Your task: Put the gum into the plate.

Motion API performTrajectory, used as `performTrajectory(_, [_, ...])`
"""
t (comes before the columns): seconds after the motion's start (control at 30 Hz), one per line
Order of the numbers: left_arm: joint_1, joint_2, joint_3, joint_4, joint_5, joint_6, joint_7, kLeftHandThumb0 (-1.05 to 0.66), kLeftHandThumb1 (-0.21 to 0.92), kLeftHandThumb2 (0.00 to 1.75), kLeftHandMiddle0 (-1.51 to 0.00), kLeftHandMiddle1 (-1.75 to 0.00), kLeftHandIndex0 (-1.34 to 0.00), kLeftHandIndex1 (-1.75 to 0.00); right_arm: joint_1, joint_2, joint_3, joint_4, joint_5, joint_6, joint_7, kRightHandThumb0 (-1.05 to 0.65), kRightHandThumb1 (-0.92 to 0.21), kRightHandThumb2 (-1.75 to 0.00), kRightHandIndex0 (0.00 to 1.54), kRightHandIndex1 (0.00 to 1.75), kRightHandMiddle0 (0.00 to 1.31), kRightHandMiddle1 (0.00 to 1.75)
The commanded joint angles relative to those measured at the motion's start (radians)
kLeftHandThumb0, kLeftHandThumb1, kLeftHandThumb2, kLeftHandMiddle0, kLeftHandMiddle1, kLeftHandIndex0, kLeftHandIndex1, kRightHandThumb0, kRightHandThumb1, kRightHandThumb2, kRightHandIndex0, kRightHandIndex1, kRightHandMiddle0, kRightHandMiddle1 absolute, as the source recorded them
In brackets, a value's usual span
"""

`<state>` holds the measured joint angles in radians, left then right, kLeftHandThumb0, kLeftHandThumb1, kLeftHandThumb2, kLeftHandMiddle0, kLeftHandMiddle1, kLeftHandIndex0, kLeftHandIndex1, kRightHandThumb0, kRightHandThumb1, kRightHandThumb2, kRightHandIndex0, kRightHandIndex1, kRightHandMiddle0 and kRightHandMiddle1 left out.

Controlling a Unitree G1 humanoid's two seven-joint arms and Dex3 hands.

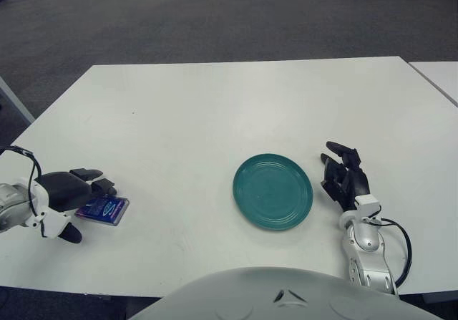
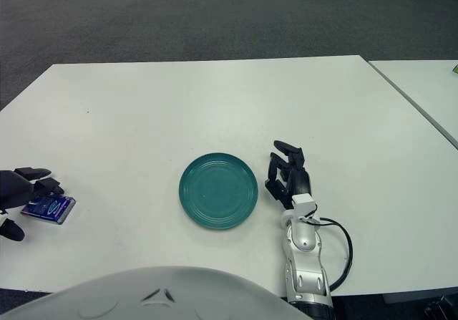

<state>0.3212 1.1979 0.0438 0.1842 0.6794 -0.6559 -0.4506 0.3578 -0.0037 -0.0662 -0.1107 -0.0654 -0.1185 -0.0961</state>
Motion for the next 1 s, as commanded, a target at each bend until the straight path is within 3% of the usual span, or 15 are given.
performTrajectory(0.0, [0.003, 0.025, 0.002, -0.005, 0.001, 0.007, 0.006, -1.05, 0.92, 0.25, -0.09, 0.0, 0.0, -0.65, 0.026, 0.01, -0.004, 0.024, 0.01, 0.039, -0.001, -0.78, -0.92, -0.85, 0.41, 0.46, 0.0, 1.02])
performTrajectory(0.4, [0.008, 0.022, 0.004, -0.028, -0.004, 0.021, -0.005, -1.05, 0.92, 0.25, -0.09, 0.0, 0.0, -0.65, 0.015, 0.003, -0.01, 0.036, 0.019, 0.032, 0.007, -0.76, -0.92, -0.83, 0.38, 0.5, 0.0, 1.04])
performTrajectory(0.43, [-0.048, -0.062, -0.009, -0.038, -0.025, 0.052, 0.035, -1.05, 0.92, 0.25, -0.09, 0.0, 0.0, -0.65, 0.015, 0.001, -0.011, 0.037, 0.019, 0.031, 0.009, -0.75, -0.92, -0.83, 0.38, 0.5, 0.0, 1.04])
performTrajectory(0.47, [-0.119, -0.156, -0.027, -0.054, -0.047, 0.092, 0.069, -0.93, 0.83, 0.43, -0.17, -0.35, -0.1, -0.87, 0.015, -0.001, -0.01, 0.037, 0.02, 0.03, 0.012, -0.75, -0.92, -0.83, 0.38, 0.5, 0.0, 1.04])
performTrajectory(0.5, [-0.168, -0.222, -0.041, -0.066, -0.063, 0.121, 0.092, -0.76, 0.66, 0.73, -0.5, -0.85, -0.27, -1.18, 0.015, -0.003, -0.011, 0.037, 0.02, 0.029, 0.014, -0.75, -0.92, -0.83, 0.37, 0.5, 0.0, 1.04])
performTrajectory(0.53, [-0.197, -0.259, -0.05, -0.074, -0.072, 0.14, 0.104, -0.65, 0.53, 0.94, -0.71, -1.18, -0.39, -1.39, 0.015, -0.004, -0.011, 0.037, 0.02, 0.028, 0.016, -0.76, -0.92, -0.83, 0.37, 0.5, 0.0, 1.04])
performTrajectory(0.57, [-0.208, -0.27, -0.052, -0.085, -0.079, 0.153, 0.096, -0.59, 0.45, 1.08, -0.85, -1.38, -0.47, -1.52, 0.015, -0.005, -0.011, 0.037, 0.02, 0.029, 0.017, -0.76, -0.92, -0.84, 0.36, 0.5, 0.0, 1.04])
performTrajectory(0.63, [-0.21, -0.275, -0.051, -0.095, -0.086, 0.168, 0.087, -0.53, 0.38, 1.2, -0.97, -1.56, -0.54, -1.63, 0.015, -0.007, -0.011, 0.036, 0.02, 0.03, 0.02, -0.76, -0.92, -0.84, 0.36, 0.5, 0.0, 1.04])
performTrajectory(0.73, [-0.203, -0.287, -0.047, -0.106, -0.088, 0.189, 0.083, -0.49, 0.33, 1.29, -1.06, -1.69, -0.59, -1.71, 0.017, -0.012, -0.014, 0.029, 0.025, 0.033, 0.028, -0.76, -0.92, -0.84, 0.35, 0.5, 0.0, 1.04])
performTrajectory(0.97, [-0.235, -0.303, -0.055, -0.095, -0.07, 0.183, 0.106, -0.47, 0.31, 1.32, -1.1, -1.74, -0.61, -1.74, 0.019, -0.016, -0.024, 0.018, 0.034, 0.038, 0.046, -0.78, -0.92, -0.85, 0.34, 0.5, 0.0, 1.06])
